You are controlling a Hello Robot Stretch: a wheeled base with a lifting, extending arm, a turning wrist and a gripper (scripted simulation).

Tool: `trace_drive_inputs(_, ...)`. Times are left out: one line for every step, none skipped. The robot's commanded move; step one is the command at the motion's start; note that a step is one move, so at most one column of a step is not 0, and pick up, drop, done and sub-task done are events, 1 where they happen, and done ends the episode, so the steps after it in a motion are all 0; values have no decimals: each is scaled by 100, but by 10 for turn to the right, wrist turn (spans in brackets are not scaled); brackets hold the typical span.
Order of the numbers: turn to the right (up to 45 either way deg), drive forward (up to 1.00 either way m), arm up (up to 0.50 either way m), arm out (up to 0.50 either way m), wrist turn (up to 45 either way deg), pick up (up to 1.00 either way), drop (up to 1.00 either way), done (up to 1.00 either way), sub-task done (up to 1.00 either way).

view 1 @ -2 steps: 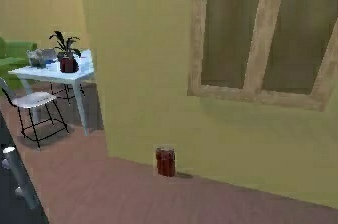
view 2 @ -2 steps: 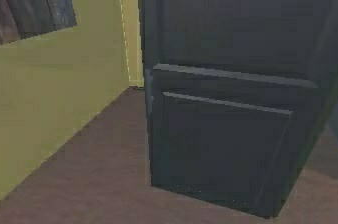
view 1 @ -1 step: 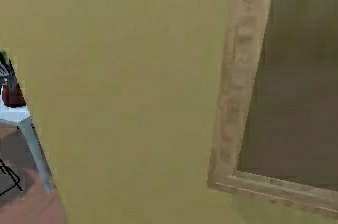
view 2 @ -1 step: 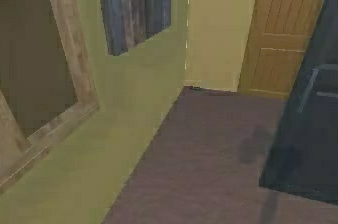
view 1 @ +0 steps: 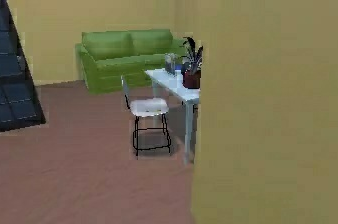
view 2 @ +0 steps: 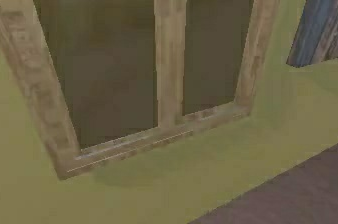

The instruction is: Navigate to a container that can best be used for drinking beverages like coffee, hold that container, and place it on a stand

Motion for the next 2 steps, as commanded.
trace_drive_inputs(-270,0,0,0,0,0,0,0,0)
trace_drive_inputs(0,15,0,0,0,0,0,0,0)
